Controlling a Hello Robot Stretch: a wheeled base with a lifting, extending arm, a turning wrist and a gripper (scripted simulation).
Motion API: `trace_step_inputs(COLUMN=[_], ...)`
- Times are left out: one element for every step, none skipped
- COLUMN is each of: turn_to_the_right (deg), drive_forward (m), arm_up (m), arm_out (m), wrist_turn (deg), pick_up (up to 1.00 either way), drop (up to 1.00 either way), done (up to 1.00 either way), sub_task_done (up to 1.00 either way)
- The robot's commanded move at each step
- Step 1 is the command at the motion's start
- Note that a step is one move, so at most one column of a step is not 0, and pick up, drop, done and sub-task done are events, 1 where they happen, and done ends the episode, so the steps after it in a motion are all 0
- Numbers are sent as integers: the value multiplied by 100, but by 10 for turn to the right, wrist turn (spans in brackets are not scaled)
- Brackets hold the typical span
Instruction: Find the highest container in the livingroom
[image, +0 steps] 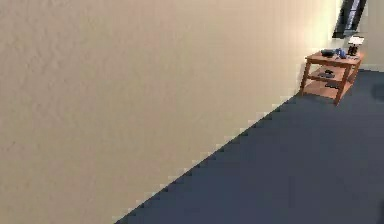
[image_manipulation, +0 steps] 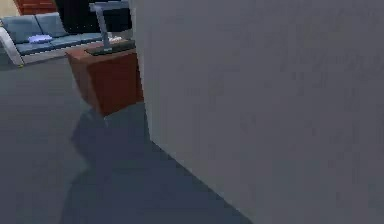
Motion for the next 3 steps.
trace_step_inputs(turn_to_the_right=[420, 0, 0], drive_forward=[0, 100, 100], arm_up=[0, 0, 0], arm_out=[0, 0, 0], wrist_turn=[0, 0, 0], pick_up=[0, 0, 0], drop=[0, 0, 0], done=[0, 0, 0], sub_task_done=[0, 0, 0])
